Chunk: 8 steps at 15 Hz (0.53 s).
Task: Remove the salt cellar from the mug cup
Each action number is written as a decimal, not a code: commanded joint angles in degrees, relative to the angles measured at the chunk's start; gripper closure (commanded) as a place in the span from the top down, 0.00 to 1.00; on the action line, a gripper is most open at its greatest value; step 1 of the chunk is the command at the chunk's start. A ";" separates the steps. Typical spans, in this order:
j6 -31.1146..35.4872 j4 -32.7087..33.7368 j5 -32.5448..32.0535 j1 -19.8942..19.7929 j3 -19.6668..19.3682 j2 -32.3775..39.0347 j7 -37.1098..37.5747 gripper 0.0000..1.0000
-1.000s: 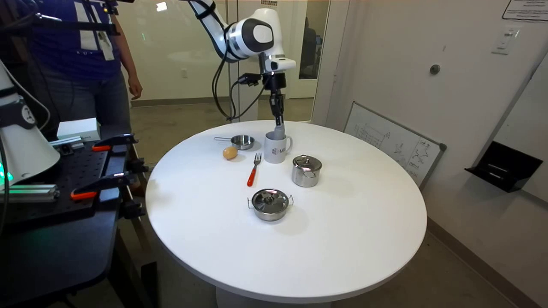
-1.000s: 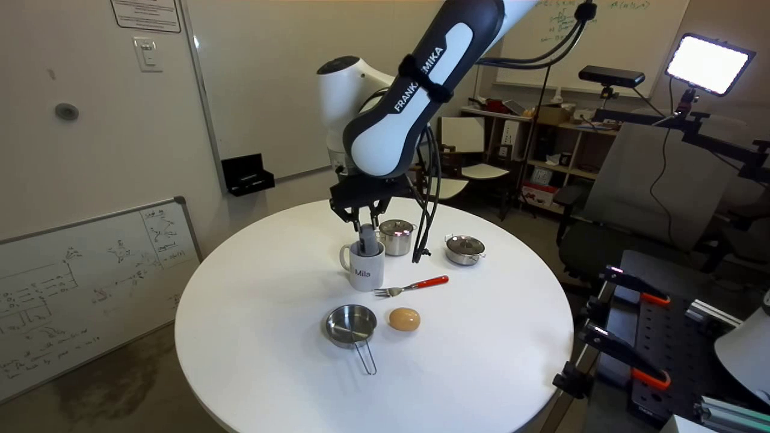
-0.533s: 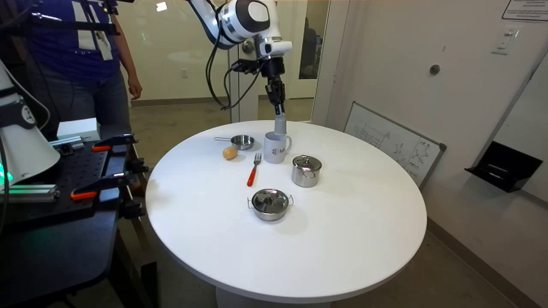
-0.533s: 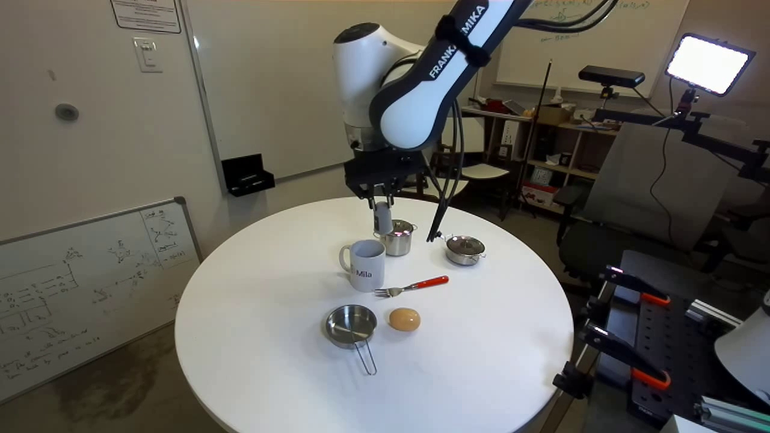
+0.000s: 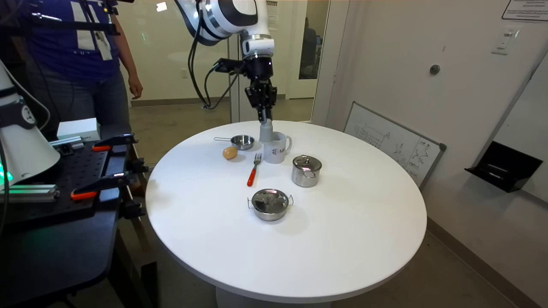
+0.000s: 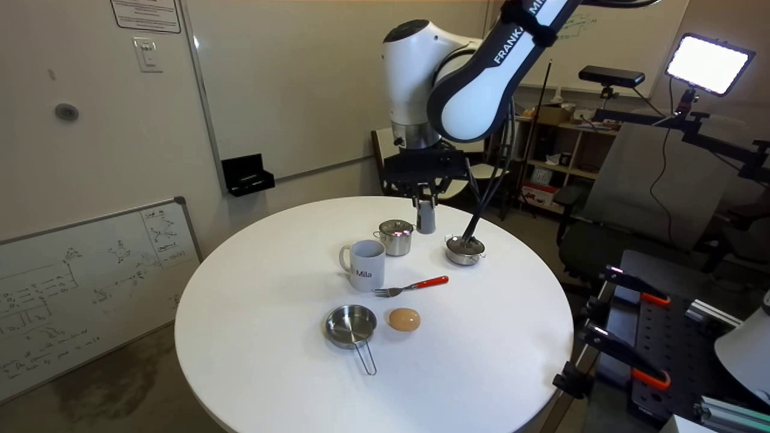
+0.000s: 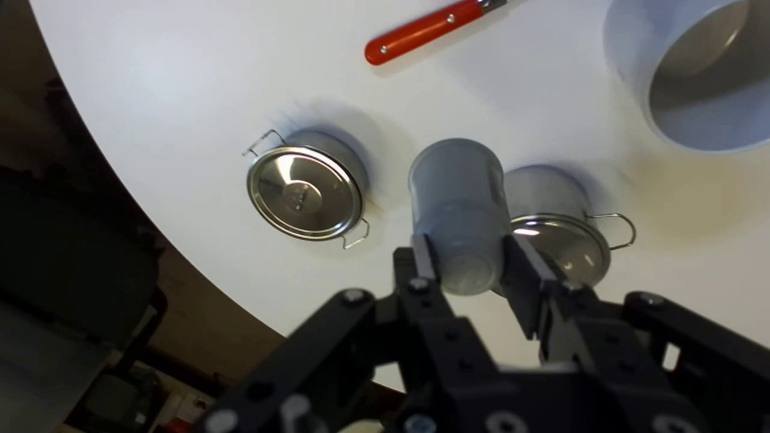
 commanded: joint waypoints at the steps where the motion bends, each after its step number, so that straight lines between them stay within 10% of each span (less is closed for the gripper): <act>1: 7.72 -7.64 -5.28 -2.38 0.44 -2.80 7.87 0.08; 8: 21.09 -11.35 -13.57 -1.27 -3.25 0.78 12.67 0.08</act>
